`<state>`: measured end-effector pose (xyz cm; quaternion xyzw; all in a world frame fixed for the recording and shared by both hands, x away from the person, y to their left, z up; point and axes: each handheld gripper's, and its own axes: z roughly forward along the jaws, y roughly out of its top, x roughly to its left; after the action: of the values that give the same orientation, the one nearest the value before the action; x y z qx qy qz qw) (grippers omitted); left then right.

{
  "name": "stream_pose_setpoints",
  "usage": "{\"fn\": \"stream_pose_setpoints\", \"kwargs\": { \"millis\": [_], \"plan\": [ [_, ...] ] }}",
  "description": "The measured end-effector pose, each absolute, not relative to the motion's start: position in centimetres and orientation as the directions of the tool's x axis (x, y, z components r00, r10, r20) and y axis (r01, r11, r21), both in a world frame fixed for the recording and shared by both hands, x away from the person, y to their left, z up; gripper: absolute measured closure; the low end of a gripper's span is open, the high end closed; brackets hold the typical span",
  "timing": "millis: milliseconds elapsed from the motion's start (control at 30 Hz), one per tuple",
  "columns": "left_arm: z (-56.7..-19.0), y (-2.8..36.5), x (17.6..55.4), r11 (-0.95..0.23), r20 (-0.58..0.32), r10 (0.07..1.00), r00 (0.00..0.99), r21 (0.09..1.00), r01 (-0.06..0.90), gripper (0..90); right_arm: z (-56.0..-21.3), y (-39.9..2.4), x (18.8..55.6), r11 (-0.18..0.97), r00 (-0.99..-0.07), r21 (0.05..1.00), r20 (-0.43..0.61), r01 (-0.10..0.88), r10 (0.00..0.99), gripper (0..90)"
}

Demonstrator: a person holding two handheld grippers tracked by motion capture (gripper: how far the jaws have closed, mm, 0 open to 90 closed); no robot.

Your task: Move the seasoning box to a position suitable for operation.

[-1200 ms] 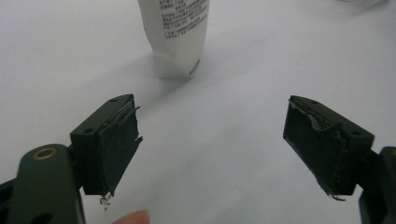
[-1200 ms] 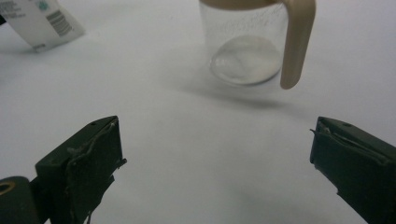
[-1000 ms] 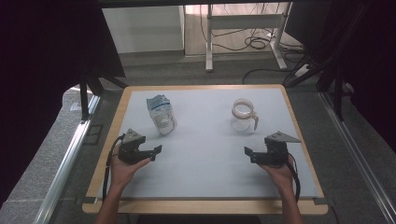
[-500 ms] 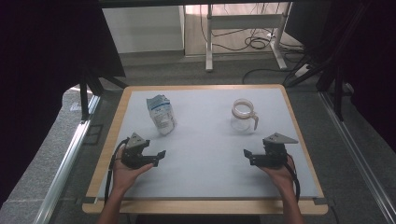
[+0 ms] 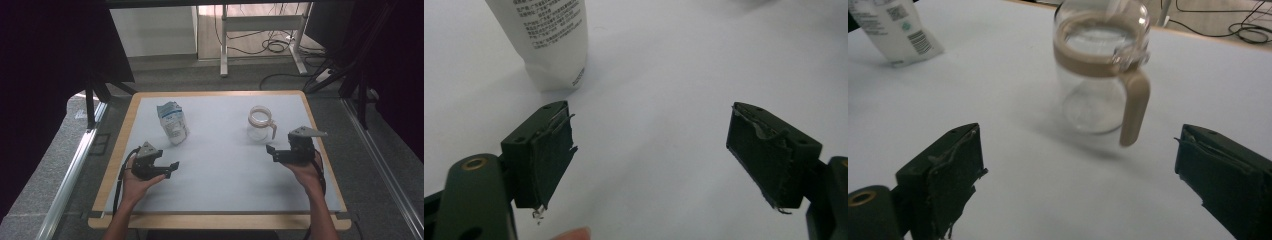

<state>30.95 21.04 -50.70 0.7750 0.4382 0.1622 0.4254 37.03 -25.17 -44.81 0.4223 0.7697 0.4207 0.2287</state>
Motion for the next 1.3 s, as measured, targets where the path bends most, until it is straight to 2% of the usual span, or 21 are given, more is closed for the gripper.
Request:
{"fn": "stream_pose_setpoints", "kwargs": {
  "millis": [133,433,700,1300],
  "plan": [
    [-50.6,20.9,30.8,-0.254,-0.118,0.814,0.569,0.808,0.532,17.5,-43.1,-24.5,39.4,0.316,-0.553,0.834,-0.015,0.453,0.833,2.6],
    [-50.8,20.6,30.8,-0.277,-0.116,0.804,0.583,0.795,0.540,15.8,-42.2,-23.0,43.9,0.338,-0.558,0.812,-0.017,0.476,0.829,0.7],
    [-50.7,21.1,30.5,-0.265,-0.123,0.810,0.573,0.796,0.545,15.3,-43.4,-21.3,47.5,0.377,-0.574,0.787,-0.037,0.488,0.818,0.7],
    [-50.8,21.5,30.1,-0.256,-0.134,0.813,0.567,0.793,0.554,15.3,-46.9,-19.5,50.9,0.417,-0.581,0.735,-0.038,0.535,0.813,0.0]
  ]
}}
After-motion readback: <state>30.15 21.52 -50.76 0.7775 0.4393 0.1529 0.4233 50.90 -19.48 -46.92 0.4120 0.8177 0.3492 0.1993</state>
